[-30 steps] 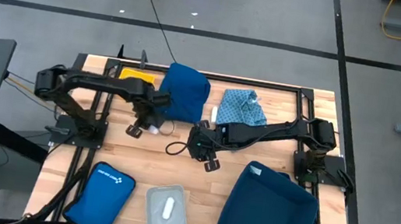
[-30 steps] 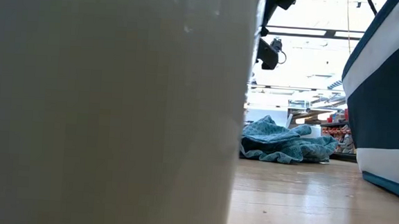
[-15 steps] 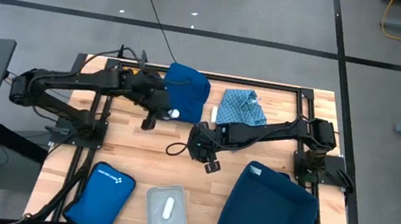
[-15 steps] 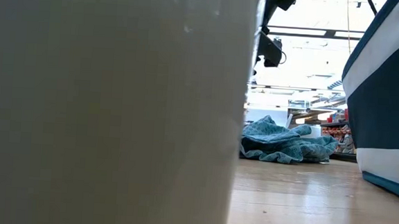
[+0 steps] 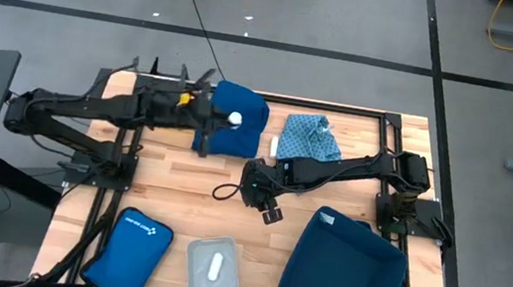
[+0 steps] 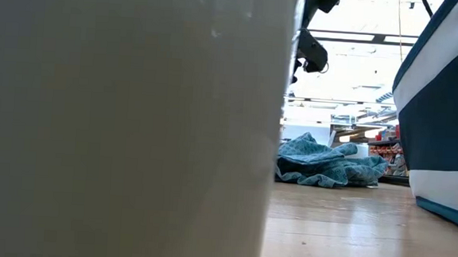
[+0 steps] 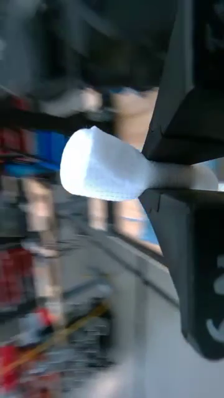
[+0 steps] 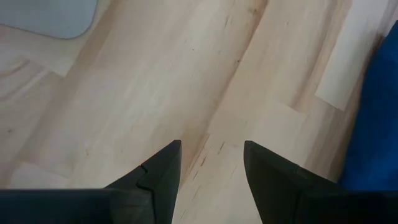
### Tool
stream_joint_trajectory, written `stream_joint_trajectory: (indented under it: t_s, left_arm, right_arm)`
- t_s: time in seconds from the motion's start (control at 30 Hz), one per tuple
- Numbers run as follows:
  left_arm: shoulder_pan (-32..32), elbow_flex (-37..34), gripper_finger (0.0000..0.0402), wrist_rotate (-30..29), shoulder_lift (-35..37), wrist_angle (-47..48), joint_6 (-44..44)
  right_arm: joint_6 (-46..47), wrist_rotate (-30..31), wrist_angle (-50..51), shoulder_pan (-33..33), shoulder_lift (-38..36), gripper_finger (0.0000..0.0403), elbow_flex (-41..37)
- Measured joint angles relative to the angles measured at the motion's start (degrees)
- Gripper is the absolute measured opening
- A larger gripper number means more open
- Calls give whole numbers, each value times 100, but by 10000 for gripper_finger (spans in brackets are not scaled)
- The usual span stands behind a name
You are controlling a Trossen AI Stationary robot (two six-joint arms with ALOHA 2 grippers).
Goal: Pick & place medical supplies in basket/bin
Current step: Put the left white bandage into the gray bin
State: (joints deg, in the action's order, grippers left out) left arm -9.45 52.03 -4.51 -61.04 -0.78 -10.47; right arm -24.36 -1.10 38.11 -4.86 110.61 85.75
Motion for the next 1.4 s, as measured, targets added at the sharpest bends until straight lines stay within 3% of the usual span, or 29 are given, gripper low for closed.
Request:
stream_joint_trajectory:
  t_s: [0.13,0.27,0.77,1.1,1.4]
  left_arm:
    - [221,-753,39,19,203,-1385,0]
    - [312,-1530,39,14,548,-2046,0]
    - [712,-3253,39,-155,2158,-1887,744]
    - [1580,-3457,39,310,2075,-1521,791]
    - [2594,-3457,39,493,1278,-1556,857]
  right_arm:
    - [-9,-37,2,1,0,181,1]
    - [-12,-54,18,0,0,181,0]
    - [-52,-90,4,0,0,181,-2]
    - [118,-88,132,0,0,181,-2]
    - [118,-86,527,0,0,181,-2]
